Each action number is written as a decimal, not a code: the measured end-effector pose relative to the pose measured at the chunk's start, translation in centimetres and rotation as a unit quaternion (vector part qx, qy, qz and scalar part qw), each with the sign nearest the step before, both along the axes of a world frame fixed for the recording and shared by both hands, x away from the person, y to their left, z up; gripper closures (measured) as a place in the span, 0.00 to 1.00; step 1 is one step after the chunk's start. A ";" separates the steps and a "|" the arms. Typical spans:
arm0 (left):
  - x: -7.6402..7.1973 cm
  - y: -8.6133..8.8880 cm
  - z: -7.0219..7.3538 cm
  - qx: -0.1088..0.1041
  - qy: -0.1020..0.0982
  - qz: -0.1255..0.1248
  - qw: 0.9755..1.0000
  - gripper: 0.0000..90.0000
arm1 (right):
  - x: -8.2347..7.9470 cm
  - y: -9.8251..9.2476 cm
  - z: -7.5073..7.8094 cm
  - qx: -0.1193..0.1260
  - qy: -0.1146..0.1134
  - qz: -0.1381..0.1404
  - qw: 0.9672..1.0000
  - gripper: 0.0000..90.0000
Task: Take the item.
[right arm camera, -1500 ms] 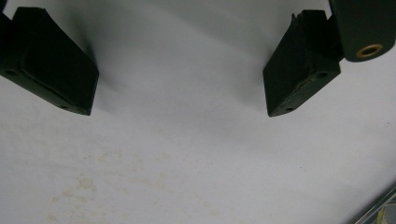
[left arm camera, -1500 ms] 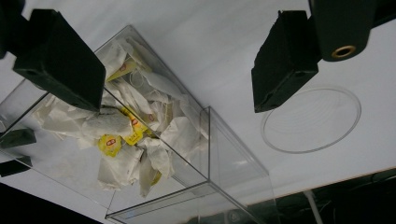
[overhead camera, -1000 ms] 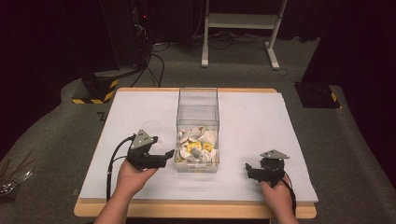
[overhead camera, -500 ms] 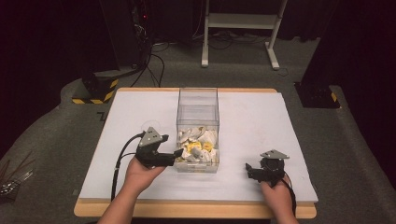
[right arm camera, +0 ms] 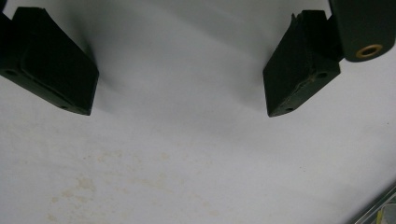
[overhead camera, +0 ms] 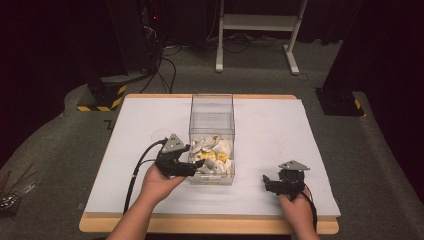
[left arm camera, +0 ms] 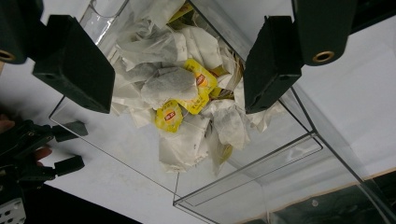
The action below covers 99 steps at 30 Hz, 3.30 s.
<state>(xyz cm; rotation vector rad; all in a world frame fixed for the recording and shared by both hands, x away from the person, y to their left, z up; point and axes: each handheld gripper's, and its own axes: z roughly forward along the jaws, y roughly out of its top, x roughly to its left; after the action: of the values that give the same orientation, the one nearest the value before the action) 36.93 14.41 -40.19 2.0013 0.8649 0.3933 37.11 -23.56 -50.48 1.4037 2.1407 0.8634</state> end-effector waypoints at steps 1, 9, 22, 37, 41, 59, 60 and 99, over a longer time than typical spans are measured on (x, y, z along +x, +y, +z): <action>0.2 -0.3 0.0 0.005 0.001 -0.003 1.000 0.29 | 0.0 0.0 0.0 0.000 0.000 0.000 1.000 0.11; 1.3 -1.9 0.0 0.040 0.017 -0.026 0.999 0.33 | 0.0 0.0 0.0 0.000 0.000 0.000 1.000 0.11; 2.9 -3.9 -0.5 0.094 0.081 -0.052 0.991 0.38 | 0.0 0.0 0.0 0.000 0.000 0.000 1.000 0.11; 4.5 -6.9 -1.0 0.189 0.111 -0.066 0.973 0.44 | 0.0 0.0 0.0 0.000 0.000 0.000 1.000 0.11; 4.6 -7.5 -1.2 0.204 0.112 -0.067 0.970 0.49 | 0.0 0.0 0.0 0.000 0.000 0.000 1.000 0.11; 4.7 -8.6 -2.0 0.228 0.116 -0.079 0.963 0.71 | 0.0 0.0 0.0 0.000 0.000 0.000 1.000 0.11; 4.7 -8.7 -1.9 0.228 0.117 -0.080 0.963 0.71 | 0.0 0.0 0.0 0.000 0.000 0.000 1.000 0.11; 2.7 -4.5 -0.8 0.104 0.031 -0.042 0.993 0.87 | 0.0 0.0 0.0 0.000 0.000 0.000 1.000 0.11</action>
<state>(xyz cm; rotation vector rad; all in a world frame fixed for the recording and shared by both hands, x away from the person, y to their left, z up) 39.61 9.88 -40.98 2.2446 0.8011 0.3888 37.09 -23.56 -50.48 1.4028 2.1410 0.8650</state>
